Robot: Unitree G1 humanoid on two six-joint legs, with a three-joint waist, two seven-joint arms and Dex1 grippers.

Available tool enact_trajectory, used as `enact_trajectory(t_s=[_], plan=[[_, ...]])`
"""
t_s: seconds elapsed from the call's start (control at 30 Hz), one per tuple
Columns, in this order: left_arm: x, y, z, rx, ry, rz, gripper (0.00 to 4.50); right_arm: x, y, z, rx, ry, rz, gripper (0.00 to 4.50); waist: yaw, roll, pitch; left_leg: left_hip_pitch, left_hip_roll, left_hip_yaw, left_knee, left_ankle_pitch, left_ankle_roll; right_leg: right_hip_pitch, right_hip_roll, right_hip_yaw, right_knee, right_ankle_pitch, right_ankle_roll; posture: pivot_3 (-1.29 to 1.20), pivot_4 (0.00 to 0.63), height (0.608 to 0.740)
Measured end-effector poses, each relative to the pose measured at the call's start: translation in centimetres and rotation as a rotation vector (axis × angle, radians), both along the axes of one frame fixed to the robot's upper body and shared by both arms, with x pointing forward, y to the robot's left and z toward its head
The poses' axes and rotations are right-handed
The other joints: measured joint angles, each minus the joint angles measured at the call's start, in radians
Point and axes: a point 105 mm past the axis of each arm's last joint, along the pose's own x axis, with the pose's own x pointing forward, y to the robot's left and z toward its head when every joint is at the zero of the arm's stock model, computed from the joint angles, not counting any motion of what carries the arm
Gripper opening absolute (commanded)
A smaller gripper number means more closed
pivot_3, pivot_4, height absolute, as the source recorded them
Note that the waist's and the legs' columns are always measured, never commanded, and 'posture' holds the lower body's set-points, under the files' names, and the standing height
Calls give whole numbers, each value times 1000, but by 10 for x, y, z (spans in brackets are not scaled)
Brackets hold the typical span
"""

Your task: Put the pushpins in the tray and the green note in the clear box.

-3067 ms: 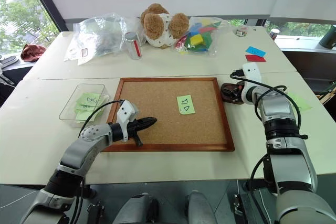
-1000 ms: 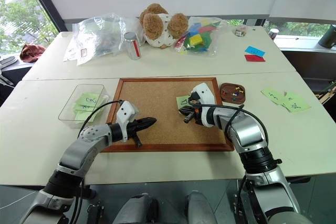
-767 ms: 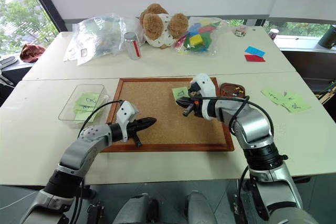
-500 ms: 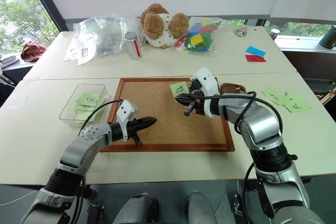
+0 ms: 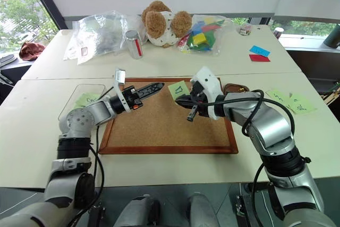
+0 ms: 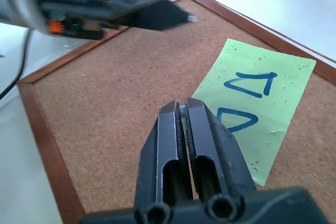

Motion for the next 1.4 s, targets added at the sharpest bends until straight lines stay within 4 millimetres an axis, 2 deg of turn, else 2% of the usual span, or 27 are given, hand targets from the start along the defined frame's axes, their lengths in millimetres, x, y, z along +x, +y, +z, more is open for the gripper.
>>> enact_trajectory(t_s=[0.2, 0.37, 0.67, 0.77, 1.0, 1.4], plan=[[2, -20, -7, -28, 102, -33, 4467, -4, 4, 1, -7, -3, 31, 0, 0, 0, 0, 0, 0, 0, 0, 3, -6, 0, 0, 0, 0, 0, 0, 0, 150, 740], [-6, -40, -7, -66, 158, -103, 4467, -4, 8, 3, -10, -10, 47, 0, 0, 0, 0, 0, 0, 0, 0, 4, -7, 0, 0, 0, 0, 0, 0, 0, 150, 740], [-11, -49, -5, -123, 221, -127, 4467, -5, 12, 4, -14, -19, 54, 0, 0, 0, 0, 0, 0, 0, 0, 4, -7, 0, 0, 0, 0, 0, 0, 0, 150, 740], [-12, -51, -5, -133, 242, -129, 3640, -5, 12, 4, -15, -21, 53, 0, 0, 0, 0, 0, 0, 0, 0, 4, -7, 0, 0, 0, 0, 0, 0, 0, 150, 740], [-13, -49, -3, -153, 262, -120, 38, -5, 12, 6, -15, -31, 55, 0, 1, 0, 0, 0, 0, 0, 0, 4, -7, 0, 0, 0, 0, 0, 0, 0, 150, 740], [-10, -47, 0, -189, 277, -92, 7, 0, 10, 12, -26, -60, 39, 0, 1, 0, 0, 0, 0, 0, 0, 4, -8, 0, 0, 0, 0, 0, 0, 0, 150, 740]])
